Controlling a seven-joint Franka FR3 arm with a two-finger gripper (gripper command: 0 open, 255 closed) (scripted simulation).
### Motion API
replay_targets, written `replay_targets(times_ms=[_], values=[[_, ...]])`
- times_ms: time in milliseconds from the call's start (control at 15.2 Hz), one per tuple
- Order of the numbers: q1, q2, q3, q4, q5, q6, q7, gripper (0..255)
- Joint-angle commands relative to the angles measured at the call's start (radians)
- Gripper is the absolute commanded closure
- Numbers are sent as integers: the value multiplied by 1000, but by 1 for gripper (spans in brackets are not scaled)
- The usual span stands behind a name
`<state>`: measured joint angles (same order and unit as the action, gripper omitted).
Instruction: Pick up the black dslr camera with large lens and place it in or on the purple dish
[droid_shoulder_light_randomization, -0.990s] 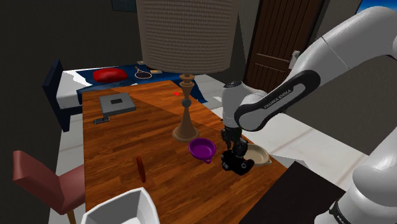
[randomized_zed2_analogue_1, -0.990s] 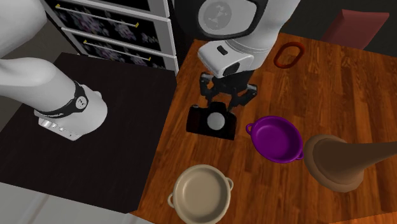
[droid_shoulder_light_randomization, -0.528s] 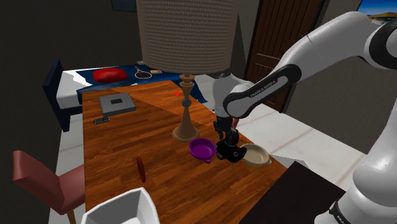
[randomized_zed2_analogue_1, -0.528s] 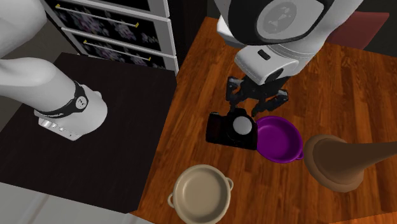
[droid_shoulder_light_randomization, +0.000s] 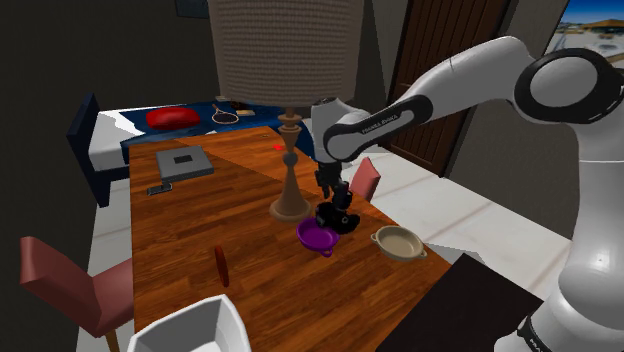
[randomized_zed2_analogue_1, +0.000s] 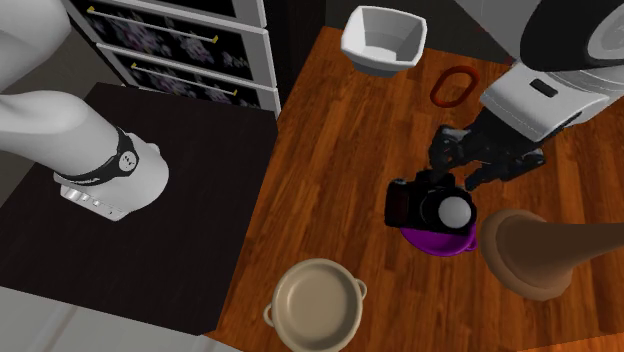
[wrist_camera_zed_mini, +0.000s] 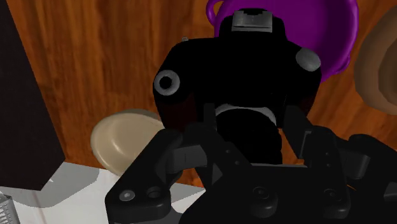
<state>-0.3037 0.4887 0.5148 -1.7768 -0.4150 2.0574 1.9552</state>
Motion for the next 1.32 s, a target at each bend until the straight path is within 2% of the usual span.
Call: replay_targets(times_ms=[0,198,1254], values=[[18,79,-23,130,-13,-75,-16,255],[62,193,-44,334,-33,-164,-44,255],[80,306,-81,300,-85,-26,-3,255]])
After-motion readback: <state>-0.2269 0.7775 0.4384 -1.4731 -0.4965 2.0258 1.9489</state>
